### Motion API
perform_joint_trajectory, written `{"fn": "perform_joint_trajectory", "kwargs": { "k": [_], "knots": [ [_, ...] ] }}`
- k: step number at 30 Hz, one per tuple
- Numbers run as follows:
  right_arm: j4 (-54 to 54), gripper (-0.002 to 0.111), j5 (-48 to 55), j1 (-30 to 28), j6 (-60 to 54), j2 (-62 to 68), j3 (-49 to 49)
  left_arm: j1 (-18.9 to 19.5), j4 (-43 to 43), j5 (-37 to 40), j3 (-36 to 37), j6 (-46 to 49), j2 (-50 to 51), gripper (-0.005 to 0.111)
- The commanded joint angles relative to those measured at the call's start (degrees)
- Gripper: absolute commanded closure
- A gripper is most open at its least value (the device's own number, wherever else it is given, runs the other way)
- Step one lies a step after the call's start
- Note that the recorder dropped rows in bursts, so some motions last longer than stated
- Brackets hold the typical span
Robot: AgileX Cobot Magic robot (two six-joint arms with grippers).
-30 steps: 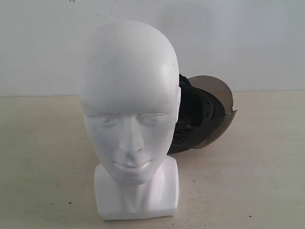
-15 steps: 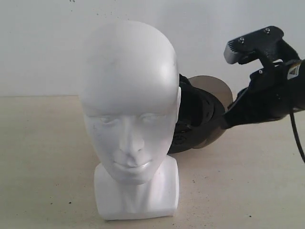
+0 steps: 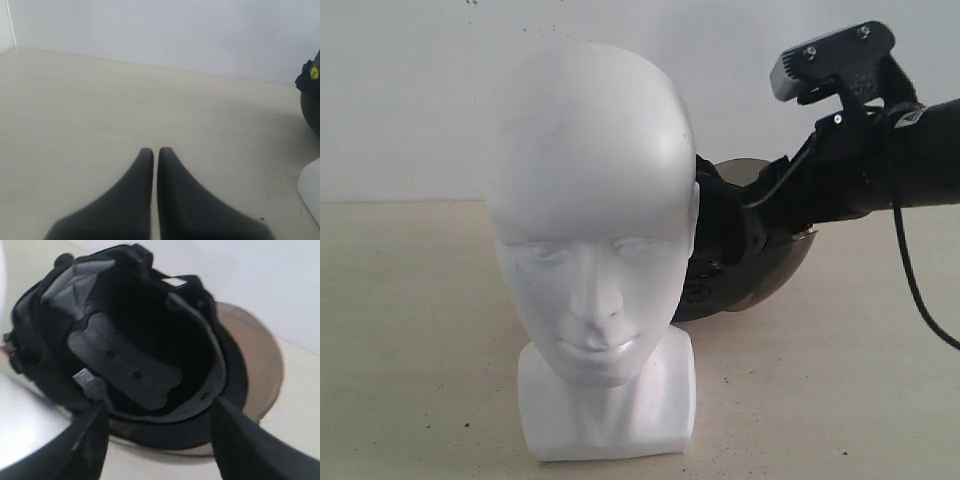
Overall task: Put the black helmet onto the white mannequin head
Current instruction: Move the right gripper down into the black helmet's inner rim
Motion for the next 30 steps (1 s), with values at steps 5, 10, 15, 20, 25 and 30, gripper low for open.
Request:
{"fn": "perform_joint_trajectory", "kwargs": {
  "k": [5,10,15,20,25,30],
  "knots": [
    [34.8,0.051,12.0,-2.9,-39.7,1.5,-0.3,0.2,0.0,0.0,0.2,-0.3,-0.2,0.102],
    [33.3,0.047,9.5,-2.3,-40.1,2.2,-0.3,0.2,0.0,0.0,0.2,-0.3,-0.2,0.102],
    [32.2,0.047,4.9,-2.3,-40.1,2.2,-0.3,0.2,0.0,0.0,0.2,-0.3,-0.2,0.102],
    [29.8,0.047,4.7,-2.4,-40.1,4.9,-0.3,0.2,0.0,0.0,0.2,-0.3,-0.2,0.102],
    [30.0,0.047,6.7,-2.4,-42.5,8.1,-1.1,0.2,0.0,0.0,0.2,-0.3,-0.2,0.102],
    [30.0,0.047,13.6,-4.6,-42.9,10.3,-4.5,0.2,0.0,0.0,0.2,-0.3,-0.2,0.102]
  ]
}}
